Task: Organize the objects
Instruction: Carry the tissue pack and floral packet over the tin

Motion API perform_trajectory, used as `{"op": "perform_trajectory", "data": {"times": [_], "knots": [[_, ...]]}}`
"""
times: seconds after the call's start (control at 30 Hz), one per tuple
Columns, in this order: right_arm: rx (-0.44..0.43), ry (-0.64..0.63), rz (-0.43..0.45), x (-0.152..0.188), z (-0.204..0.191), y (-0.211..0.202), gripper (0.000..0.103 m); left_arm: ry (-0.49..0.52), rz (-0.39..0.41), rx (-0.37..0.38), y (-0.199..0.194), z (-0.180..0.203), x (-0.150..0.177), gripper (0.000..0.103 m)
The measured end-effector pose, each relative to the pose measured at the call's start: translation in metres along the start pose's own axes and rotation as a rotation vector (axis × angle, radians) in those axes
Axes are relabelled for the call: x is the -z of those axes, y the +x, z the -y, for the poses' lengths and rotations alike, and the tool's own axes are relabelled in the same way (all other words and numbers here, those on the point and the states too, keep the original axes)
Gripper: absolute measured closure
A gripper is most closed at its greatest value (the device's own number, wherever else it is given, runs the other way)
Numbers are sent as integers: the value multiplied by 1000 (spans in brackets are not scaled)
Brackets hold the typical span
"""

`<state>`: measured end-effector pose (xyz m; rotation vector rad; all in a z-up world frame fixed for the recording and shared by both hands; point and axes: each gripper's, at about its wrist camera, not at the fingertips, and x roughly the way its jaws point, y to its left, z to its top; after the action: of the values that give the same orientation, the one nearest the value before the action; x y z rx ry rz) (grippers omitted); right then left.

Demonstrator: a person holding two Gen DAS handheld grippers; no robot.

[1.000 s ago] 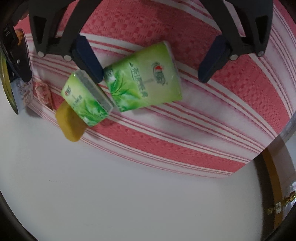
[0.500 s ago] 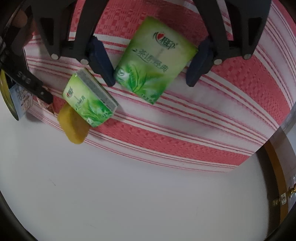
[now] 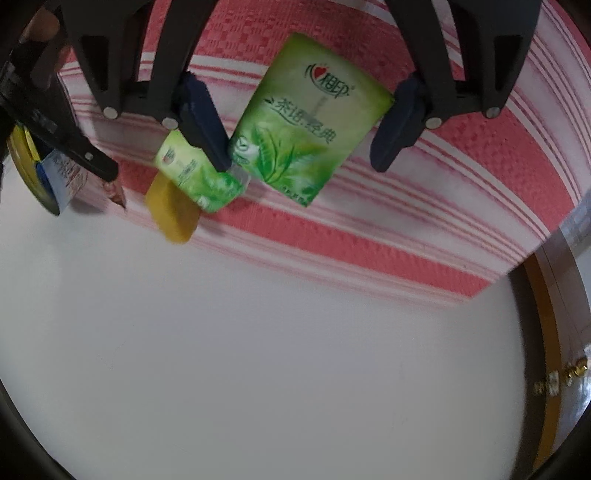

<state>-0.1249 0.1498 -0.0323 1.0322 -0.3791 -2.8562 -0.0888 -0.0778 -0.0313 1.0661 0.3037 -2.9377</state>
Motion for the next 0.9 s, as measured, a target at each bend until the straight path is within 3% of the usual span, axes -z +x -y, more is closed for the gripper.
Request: {"op": "perform_trajectory", "data": {"times": [0.13, 0.43, 0.9], "knots": [[-20, -50, 107, 6, -7, -33, 49, 1, 72, -2, -11, 4, -1, 25], [127, -128, 222, 28, -13, -85, 49, 102, 205, 8, -38, 30, 6, 25], [154, -165, 229, 53, -9, -119, 49, 110, 263, 34, -52, 34, 18, 25]]}}
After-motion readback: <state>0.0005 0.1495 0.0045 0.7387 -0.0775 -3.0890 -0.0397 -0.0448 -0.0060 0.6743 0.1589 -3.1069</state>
